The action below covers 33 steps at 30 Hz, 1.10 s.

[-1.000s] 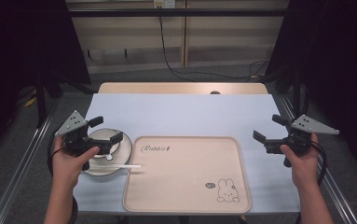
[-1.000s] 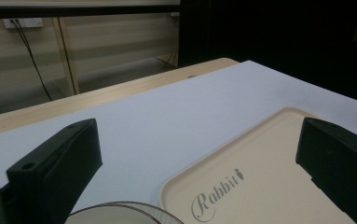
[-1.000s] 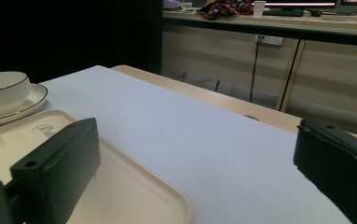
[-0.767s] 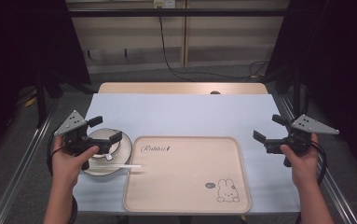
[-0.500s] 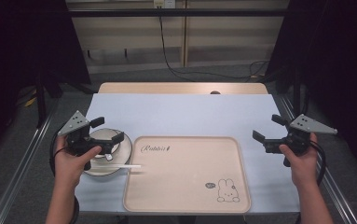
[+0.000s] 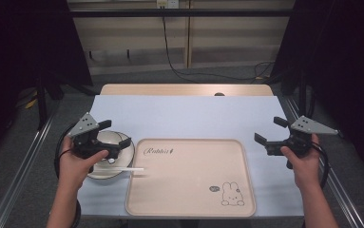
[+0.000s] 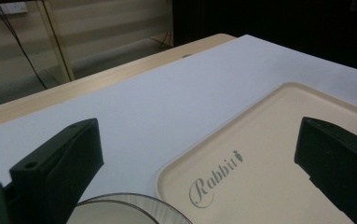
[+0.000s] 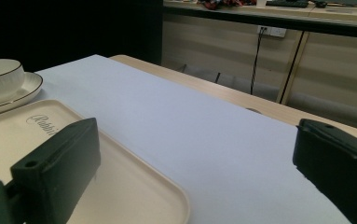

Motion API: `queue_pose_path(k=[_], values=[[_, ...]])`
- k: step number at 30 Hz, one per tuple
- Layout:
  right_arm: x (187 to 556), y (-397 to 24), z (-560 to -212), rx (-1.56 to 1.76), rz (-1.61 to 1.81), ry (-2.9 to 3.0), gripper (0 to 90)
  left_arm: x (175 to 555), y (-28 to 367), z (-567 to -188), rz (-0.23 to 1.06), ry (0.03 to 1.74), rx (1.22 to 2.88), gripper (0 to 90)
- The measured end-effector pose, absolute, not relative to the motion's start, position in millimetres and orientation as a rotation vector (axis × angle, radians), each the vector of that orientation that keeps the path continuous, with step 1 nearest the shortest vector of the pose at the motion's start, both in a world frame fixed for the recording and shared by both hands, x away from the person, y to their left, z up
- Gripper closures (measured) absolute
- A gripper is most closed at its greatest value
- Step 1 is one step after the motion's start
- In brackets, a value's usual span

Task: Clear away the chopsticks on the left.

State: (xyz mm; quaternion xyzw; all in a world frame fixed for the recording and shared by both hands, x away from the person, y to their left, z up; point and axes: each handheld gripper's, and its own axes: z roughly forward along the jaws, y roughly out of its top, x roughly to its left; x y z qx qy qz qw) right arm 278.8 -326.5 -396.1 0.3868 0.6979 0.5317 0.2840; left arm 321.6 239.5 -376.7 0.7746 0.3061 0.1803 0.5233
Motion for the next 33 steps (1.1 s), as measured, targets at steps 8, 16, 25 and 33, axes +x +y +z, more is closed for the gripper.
queue_pose_path(k=[8, 16, 25, 33], values=[[278, -328, -396, 1.038, 1.43, 1.863, 0.6, 324, 232, -376, 0.412, 0.723, 1.935, 1.6], [279, -328, -396, 1.036, 1.431, 1.867, 0.6, 329, 227, -374, 0.38, 0.703, 1.983, 2.0], [280, -325, -397, 1.028, 1.429, 1.879, 0.8, 330, 220, -376, 0.348, 0.679, 2.07, 3.1], [281, -324, -397, 1.029, 1.441, 1.881, 0.8, 330, 212, -377, 0.329, 0.655, 2.155, 3.1]])
